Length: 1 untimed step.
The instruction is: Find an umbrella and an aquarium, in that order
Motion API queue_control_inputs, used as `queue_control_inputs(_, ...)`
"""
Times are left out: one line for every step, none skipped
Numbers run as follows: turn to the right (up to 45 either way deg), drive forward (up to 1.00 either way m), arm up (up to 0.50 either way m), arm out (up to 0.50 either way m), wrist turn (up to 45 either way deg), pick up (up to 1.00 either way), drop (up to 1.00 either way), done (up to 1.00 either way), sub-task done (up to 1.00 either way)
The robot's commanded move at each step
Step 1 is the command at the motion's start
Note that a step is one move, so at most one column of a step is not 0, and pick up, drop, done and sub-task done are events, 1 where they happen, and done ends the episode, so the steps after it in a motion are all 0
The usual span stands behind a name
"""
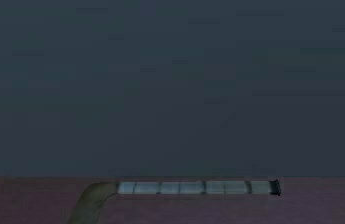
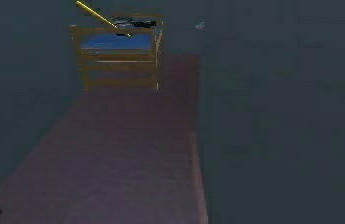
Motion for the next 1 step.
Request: queue_control_inputs(0.0,0.05,0.00,0.00,0.0,0.00,0.00,0.00,0.00)
